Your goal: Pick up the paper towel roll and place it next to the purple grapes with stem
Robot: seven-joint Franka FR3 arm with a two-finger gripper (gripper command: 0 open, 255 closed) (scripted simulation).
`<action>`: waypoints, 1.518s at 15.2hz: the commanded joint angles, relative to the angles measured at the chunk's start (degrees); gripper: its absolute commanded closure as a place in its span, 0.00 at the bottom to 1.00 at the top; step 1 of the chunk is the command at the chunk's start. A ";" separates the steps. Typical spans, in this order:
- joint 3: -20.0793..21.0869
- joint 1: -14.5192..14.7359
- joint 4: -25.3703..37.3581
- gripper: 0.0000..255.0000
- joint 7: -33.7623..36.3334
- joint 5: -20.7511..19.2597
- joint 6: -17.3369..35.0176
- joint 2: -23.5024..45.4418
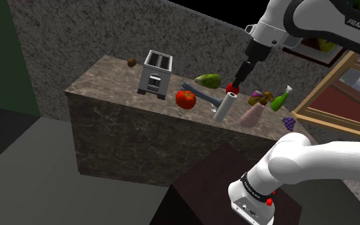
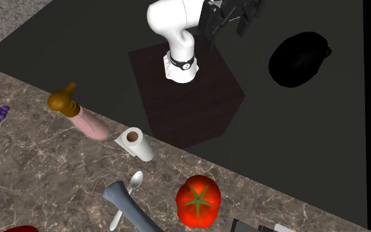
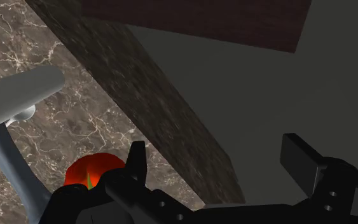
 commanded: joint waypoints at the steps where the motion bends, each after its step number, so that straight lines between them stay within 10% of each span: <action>1: 0.00 0.00 0.00 0.00 0.00 0.00 0.00 0.00; 23: -25.54 -4.95 1.85 0.00 -28.27 -9.17 25.54 26.10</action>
